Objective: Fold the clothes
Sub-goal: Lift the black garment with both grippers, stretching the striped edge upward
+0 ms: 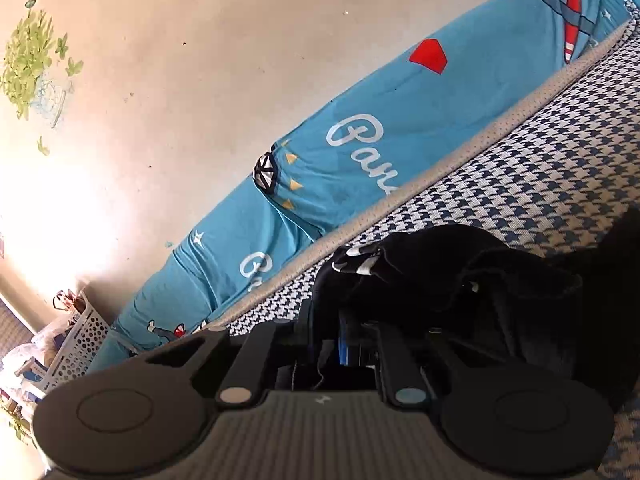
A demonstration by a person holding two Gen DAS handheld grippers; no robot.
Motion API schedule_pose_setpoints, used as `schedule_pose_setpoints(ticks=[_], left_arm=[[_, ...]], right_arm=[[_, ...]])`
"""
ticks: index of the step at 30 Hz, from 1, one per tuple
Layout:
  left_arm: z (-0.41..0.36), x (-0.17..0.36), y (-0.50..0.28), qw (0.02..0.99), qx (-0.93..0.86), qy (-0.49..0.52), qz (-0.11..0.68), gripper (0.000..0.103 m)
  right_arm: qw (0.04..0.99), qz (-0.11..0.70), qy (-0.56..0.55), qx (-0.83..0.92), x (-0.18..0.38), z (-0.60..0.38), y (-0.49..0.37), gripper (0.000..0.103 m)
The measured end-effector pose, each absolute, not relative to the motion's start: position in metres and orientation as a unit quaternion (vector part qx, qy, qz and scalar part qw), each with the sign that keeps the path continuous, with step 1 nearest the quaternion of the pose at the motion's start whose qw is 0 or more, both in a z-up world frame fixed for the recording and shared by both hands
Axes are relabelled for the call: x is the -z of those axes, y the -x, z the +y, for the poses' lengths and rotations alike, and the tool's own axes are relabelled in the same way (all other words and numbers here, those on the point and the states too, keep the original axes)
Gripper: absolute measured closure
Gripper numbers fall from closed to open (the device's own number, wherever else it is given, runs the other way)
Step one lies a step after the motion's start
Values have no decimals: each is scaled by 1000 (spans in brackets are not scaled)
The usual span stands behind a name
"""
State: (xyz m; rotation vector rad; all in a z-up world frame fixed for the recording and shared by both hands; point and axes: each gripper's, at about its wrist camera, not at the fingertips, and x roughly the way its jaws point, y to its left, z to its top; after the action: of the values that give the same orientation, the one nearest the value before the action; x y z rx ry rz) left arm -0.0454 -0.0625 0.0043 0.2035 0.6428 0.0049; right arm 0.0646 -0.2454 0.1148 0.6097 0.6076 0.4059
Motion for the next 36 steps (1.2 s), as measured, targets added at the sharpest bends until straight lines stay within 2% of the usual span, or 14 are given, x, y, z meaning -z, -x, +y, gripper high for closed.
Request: schedule_pose_setpoints(ticks=[3,8,11,20,27,30,31,33,36], left_arm=[[-61,-6,29,943,-13,-106,314,11],[-61,-12,6,945,-1,-118,304,37],[-61,-21,-6,950,-11,-126,284,47],[-41,-43,-51,958,-55,-131,248,49],[-14,-60,-93,967,-99,-99,211,40],[0,-58,-116,965,-121,-83,216,15],[4,-55,-124,962,-128,-82,226,3],[9,-46,-135,955,-137,-76,254,2],[18,-34,-144,942,-135,-44,305,0]], right_arm=[[889,289,-296,-197,-116,-243,-72,90],[891,276,-293,-208,-117,-240,-82,90],[891,265,-302,-214,-120,-240,-90,90],[890,233,-322,-225,-129,-241,-112,90],[893,192,-324,-248,-135,-233,-132,90],[900,187,-317,-234,-130,-230,-148,87],[906,190,-307,-223,-128,-228,-153,83],[914,208,-281,-207,-117,-224,-164,65],[912,246,-269,-187,-103,-222,-174,64]])
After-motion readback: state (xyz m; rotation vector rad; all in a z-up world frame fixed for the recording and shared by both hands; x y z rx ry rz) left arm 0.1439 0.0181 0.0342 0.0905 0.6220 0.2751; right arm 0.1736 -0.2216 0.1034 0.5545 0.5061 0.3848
